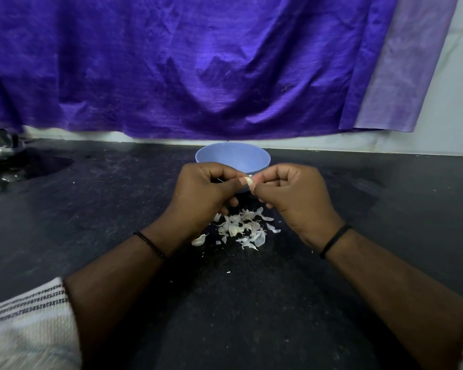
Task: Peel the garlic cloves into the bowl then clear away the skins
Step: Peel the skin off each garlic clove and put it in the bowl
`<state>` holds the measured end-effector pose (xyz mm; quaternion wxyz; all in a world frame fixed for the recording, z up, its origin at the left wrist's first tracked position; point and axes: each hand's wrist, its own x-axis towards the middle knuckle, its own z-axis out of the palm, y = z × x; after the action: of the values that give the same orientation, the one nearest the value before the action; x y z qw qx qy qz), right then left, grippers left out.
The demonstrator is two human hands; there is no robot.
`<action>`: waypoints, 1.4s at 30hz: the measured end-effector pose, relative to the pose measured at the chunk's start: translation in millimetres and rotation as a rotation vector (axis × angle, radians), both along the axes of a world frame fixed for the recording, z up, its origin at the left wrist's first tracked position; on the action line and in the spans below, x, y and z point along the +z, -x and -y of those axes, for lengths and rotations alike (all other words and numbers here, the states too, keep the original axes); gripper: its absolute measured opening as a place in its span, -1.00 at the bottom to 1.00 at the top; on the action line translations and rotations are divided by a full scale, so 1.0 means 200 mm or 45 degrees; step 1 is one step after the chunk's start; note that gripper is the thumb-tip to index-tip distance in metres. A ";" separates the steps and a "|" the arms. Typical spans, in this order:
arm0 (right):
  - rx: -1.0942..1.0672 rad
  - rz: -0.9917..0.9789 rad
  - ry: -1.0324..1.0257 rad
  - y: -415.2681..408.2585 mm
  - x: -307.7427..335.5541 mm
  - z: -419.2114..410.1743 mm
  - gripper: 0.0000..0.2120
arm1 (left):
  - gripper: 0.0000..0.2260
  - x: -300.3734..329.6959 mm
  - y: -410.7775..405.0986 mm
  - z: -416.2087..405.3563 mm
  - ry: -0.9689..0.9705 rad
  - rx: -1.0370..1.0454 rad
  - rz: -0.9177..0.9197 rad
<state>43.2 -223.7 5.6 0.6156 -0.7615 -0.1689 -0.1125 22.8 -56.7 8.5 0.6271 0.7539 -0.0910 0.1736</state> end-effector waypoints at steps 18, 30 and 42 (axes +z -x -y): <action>-0.031 0.219 0.147 0.02 0.01 0.00 -0.91 | -0.93 0.01 0.00 0.01 0.163 -0.107 -0.198; -0.106 0.368 0.304 0.03 0.00 -0.01 -0.92 | -0.91 0.01 0.01 0.02 0.153 -0.027 -0.202; -0.048 0.329 0.203 0.03 0.02 0.00 -0.93 | -0.90 0.02 0.01 0.02 0.211 -0.022 -0.199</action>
<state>36.9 -222.9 9.1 0.5239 -0.7902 -0.2410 -0.2074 20.1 -60.7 12.3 0.6939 0.7099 -0.0338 0.1158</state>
